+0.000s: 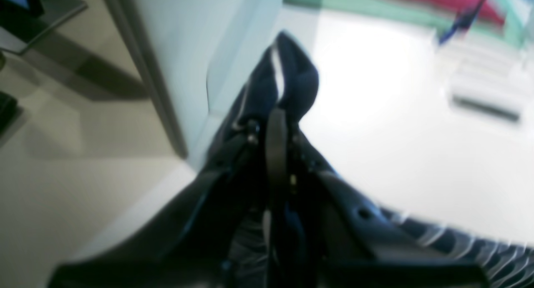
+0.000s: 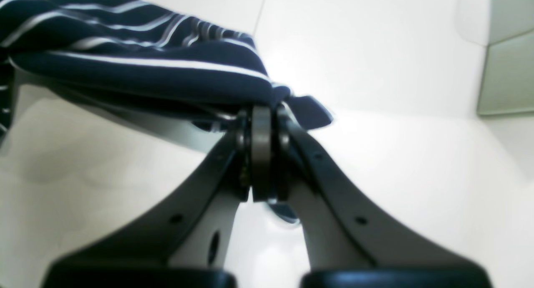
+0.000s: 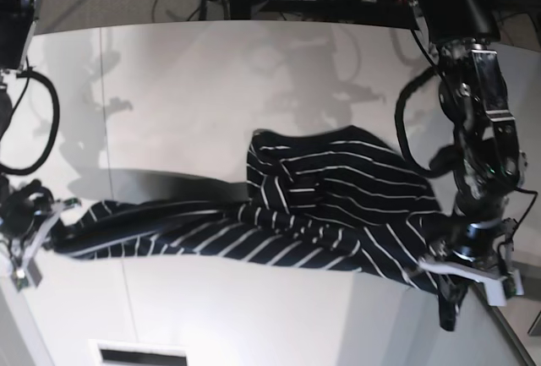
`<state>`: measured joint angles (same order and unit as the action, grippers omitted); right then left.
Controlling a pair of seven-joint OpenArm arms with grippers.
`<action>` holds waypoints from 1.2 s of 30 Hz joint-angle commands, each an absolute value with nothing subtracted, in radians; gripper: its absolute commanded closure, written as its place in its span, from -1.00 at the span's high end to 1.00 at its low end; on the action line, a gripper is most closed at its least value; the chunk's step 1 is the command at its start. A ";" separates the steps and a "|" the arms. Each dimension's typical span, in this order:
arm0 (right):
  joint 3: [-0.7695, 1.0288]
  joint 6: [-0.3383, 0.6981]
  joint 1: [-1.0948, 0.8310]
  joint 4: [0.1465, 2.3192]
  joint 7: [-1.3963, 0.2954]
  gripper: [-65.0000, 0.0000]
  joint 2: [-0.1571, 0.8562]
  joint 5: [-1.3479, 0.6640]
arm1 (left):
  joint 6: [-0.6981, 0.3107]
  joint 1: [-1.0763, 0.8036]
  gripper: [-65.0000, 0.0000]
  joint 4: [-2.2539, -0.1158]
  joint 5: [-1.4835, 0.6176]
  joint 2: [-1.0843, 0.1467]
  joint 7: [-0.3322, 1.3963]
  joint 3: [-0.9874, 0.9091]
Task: Layout the t-shirt on the table in an organized manner, then fold the t-shirt properly
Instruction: 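Lift the shirt with both grippers and stretch it wide apart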
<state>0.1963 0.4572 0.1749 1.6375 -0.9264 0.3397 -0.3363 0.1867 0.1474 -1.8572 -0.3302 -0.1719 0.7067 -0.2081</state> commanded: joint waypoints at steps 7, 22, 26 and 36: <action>0.209 0.450 0.315 1.719 -0.954 -1.00 0.380 -0.337 | 0.191 0.242 -1.00 -1.797 -0.444 -0.185 0.674 -0.255; 0.292 0.450 0.407 1.724 -0.958 -1.00 0.469 -0.335 | 0.191 0.332 -1.00 -1.735 -0.446 -0.220 0.661 -0.344; 0.298 0.450 0.395 1.724 -0.952 -1.00 0.496 -0.335 | 0.191 0.334 -1.00 -1.735 -0.446 -0.223 0.659 -0.344; 0.298 0.450 0.415 1.732 -0.969 -1.00 0.492 -0.335 | 0.191 0.312 -1.00 -1.744 -0.452 -0.220 0.659 -0.283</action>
<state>0.2916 0.4564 0.3901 1.7142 -0.9932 0.4709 -0.3351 0.1860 0.2939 -1.7226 -0.4534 -0.2062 0.6888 -0.2771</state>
